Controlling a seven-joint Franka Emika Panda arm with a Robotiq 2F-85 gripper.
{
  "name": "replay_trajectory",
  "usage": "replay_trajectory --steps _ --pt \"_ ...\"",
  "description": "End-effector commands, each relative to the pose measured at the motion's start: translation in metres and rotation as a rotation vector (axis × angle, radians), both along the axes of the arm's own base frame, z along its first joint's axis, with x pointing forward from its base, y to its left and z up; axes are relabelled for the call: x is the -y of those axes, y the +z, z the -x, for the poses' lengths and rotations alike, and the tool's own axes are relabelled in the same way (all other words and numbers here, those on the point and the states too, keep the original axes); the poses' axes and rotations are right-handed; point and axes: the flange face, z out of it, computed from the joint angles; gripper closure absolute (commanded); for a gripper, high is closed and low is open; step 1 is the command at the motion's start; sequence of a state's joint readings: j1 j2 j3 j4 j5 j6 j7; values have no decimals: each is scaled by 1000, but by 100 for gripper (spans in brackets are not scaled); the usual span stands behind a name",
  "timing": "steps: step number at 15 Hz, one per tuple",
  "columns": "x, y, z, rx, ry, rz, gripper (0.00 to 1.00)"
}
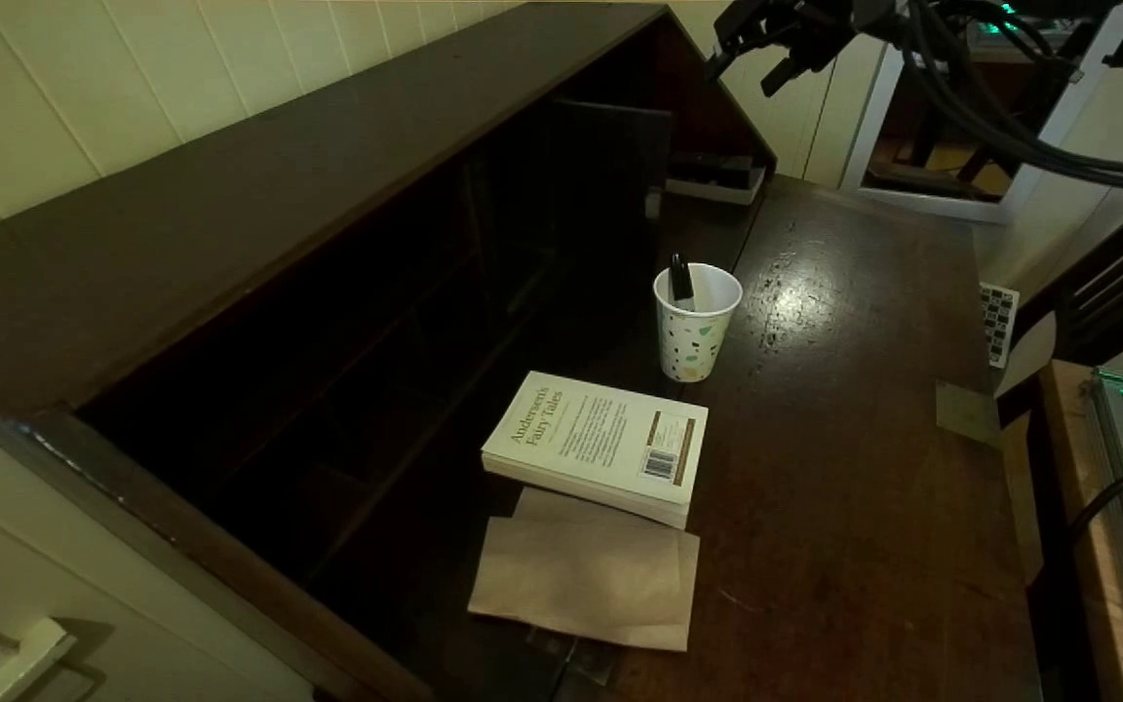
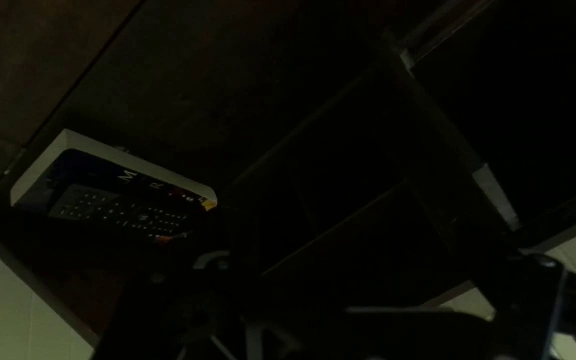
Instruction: Open the cabinet door and remove the coffee cup from the cabinet then close the door.
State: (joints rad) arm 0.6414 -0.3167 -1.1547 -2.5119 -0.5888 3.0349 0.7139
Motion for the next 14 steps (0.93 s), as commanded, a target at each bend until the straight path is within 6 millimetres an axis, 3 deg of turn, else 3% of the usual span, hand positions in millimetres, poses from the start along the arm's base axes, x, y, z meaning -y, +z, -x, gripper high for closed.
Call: replay_trajectory --steps 1,5,9,14 --pt "0 1 -1 -2 1 2 0" --pt "-23 -2 -3 24 68 -25 0" --pt "-41 -1 -18 24 153 -28 0" --pt "-41 -8 -30 -3 248 4 0"
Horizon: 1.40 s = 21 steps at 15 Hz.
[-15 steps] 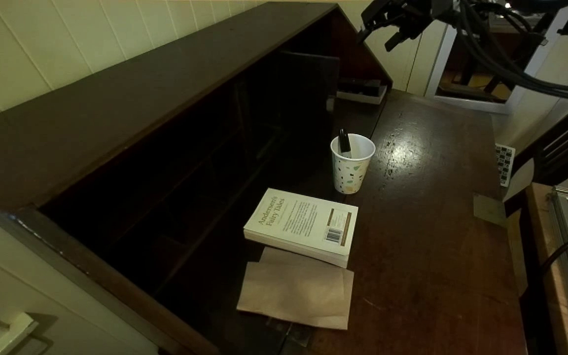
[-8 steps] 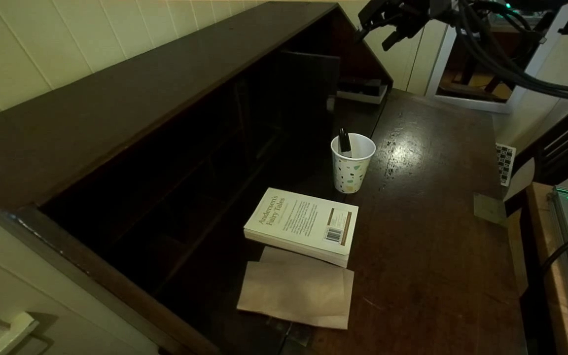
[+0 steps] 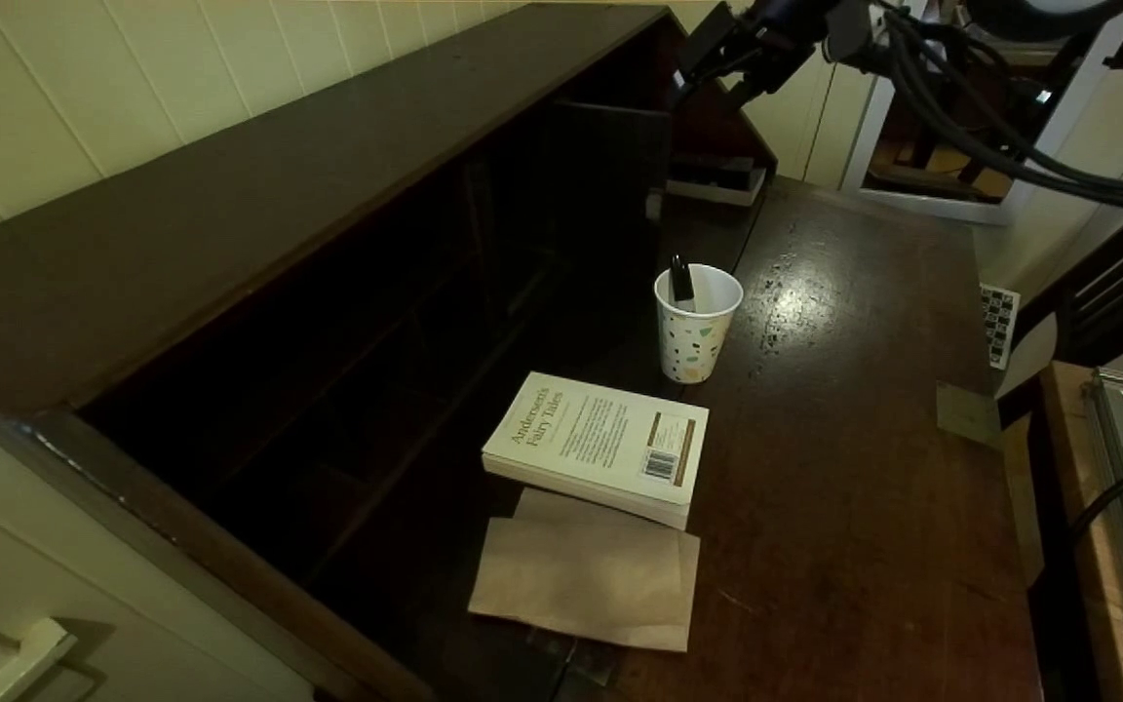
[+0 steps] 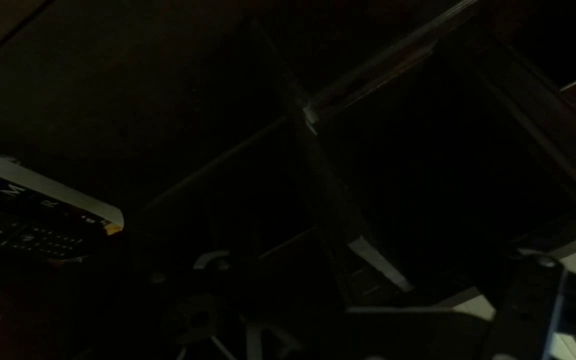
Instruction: Open the cabinet door and remove the coffee cup from the cabinet then close the door.
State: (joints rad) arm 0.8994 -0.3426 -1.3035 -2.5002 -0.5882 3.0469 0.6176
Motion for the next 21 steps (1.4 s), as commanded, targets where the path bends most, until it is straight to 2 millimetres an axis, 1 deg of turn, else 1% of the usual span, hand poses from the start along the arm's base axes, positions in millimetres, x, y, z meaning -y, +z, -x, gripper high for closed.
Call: replay_trajectory --steps 1,6,9,16,21 --pt "9 2 -6 -2 74 -1 0" --pt "11 0 -17 17 114 36 0" --pt "8 0 -26 38 130 26 0" --pt "-3 -5 -49 61 181 14 0" --pt "-19 -9 -65 81 232 -2 0"
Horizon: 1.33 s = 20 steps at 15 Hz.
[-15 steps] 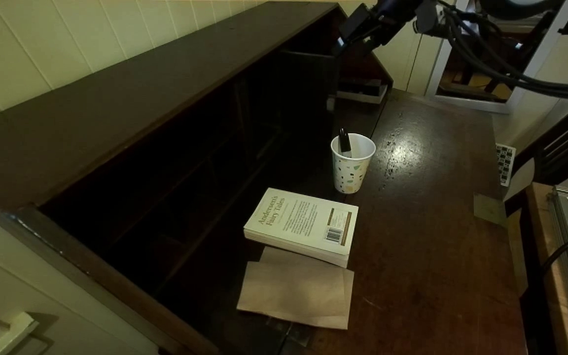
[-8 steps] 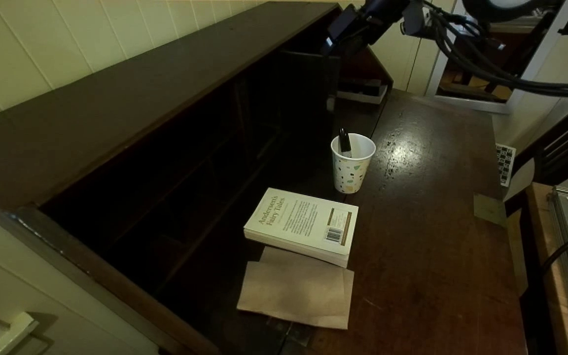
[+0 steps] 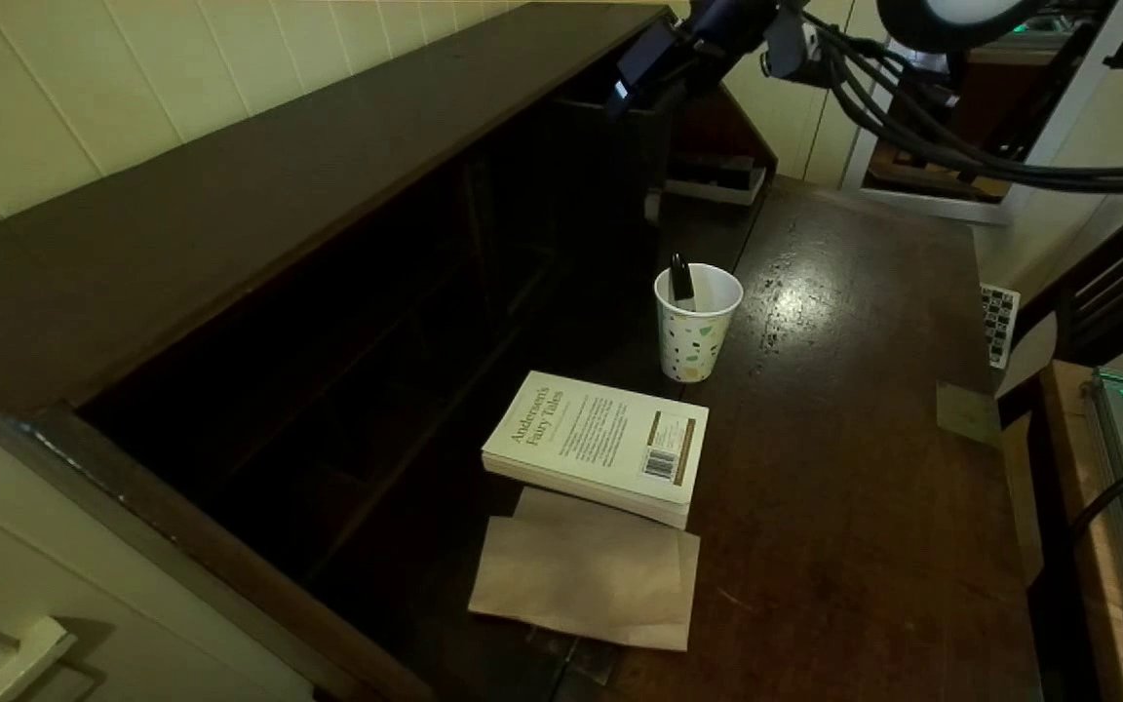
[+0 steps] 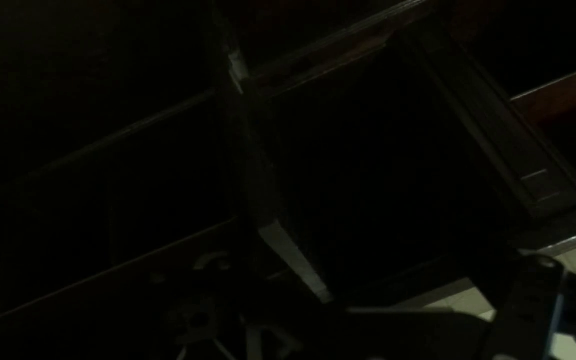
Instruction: Open the cabinet door and remove the coffee cup from the cabinet then close the door.
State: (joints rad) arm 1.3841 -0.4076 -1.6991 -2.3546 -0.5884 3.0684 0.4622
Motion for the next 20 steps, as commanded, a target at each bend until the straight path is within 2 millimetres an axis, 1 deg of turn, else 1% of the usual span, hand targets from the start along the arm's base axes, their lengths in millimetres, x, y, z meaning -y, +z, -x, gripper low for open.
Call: replay_trajectory --steps 1,5,9,14,16,20 --pt "-8 -2 -15 33 63 -40 0" --pt "-30 -4 -27 42 108 -59 0" --pt "-49 -6 -45 61 140 -66 0" --pt "-66 -11 -61 90 164 -84 0" --pt "-71 -13 -64 96 170 -88 0" --pt "-65 -19 -72 133 144 -109 0"
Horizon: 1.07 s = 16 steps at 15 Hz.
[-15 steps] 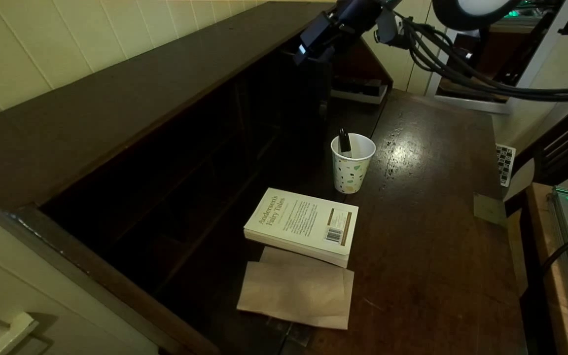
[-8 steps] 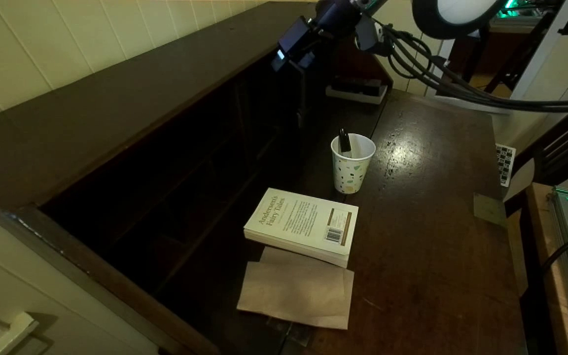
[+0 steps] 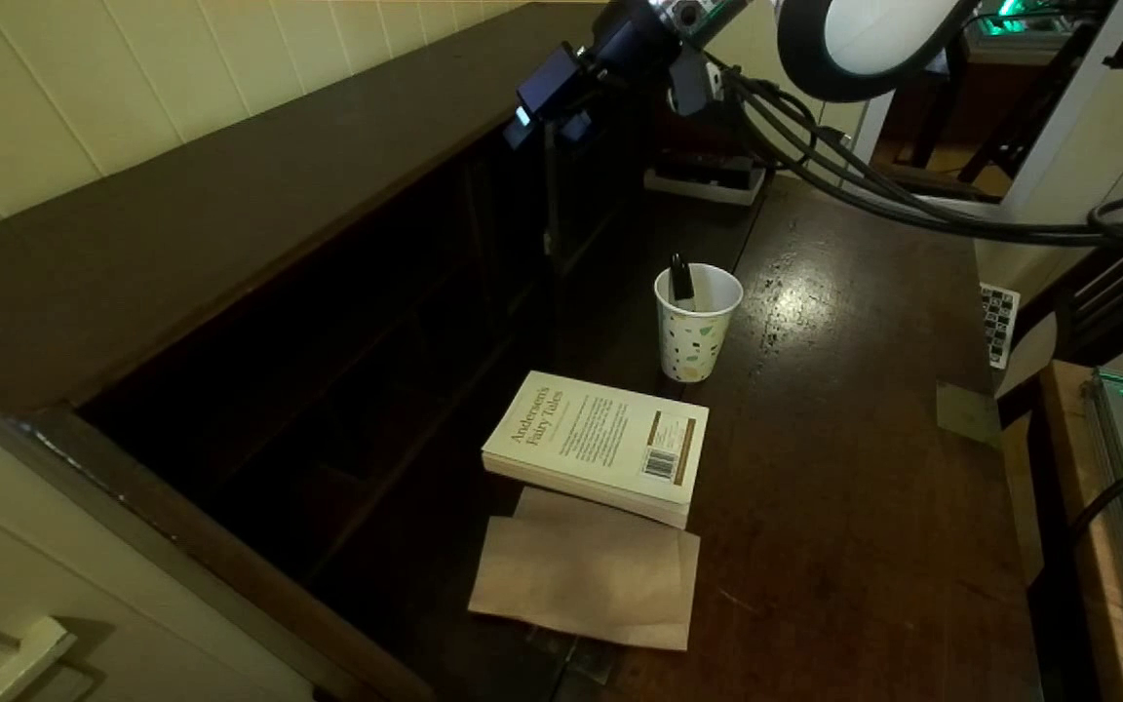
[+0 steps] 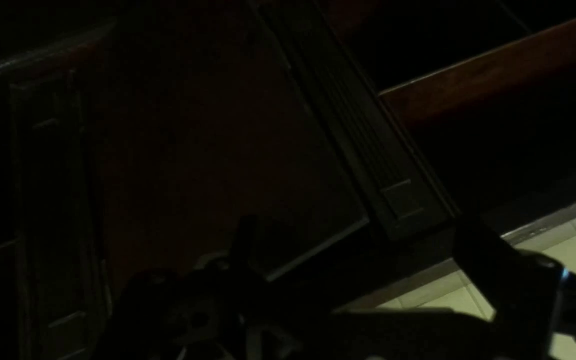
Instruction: Open the cabinet door and remove the coffee cup from the cabinet then close the door.
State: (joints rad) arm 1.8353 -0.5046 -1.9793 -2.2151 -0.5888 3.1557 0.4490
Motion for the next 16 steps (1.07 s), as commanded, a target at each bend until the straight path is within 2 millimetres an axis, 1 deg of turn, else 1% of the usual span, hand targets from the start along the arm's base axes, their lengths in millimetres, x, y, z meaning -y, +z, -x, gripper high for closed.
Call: replay_trajectory --steps 1,4,6,12,14,16 --pt "9 -8 -14 55 -12 -60 0" --pt "18 -15 -19 91 -38 -71 0" --pt "21 -19 -22 110 -43 -90 0" --pt "14 -25 -33 131 -28 -145 0" --pt "10 -21 -33 130 -25 -155 0" --pt "3 -11 -30 131 -14 -162 0"
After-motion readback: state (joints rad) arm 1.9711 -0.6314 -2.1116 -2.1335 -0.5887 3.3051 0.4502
